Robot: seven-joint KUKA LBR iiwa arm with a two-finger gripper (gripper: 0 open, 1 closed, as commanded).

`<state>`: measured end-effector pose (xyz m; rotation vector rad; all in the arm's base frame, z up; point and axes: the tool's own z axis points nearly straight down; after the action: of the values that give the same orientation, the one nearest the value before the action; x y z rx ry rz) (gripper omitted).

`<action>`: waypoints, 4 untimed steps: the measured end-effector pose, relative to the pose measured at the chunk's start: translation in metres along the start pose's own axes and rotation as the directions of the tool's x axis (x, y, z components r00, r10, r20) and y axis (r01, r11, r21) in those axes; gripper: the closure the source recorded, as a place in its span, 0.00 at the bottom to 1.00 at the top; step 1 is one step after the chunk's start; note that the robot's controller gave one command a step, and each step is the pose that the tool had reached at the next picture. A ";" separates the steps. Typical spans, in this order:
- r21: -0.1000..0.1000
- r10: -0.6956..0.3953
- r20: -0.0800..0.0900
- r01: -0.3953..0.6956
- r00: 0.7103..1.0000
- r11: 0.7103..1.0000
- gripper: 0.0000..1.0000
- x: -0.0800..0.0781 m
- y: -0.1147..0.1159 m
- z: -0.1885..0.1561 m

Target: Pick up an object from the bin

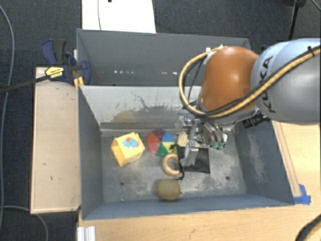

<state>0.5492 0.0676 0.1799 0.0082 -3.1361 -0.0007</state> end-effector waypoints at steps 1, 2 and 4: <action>-0.001 0.002 0.008 -0.002 1.000 1.000 0.00 -0.001 0.000 -0.005; -0.003 0.056 0.012 -0.056 0.998 0.998 0.00 -0.007 -0.006 0.006; -0.001 0.061 0.009 -0.061 0.998 0.998 0.00 -0.017 -0.016 0.065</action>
Offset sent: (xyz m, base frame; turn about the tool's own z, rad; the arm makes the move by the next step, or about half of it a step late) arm 0.0193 -0.0368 -0.0666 0.2621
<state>0.5659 0.0519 0.1145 -0.0883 -3.1440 -0.0024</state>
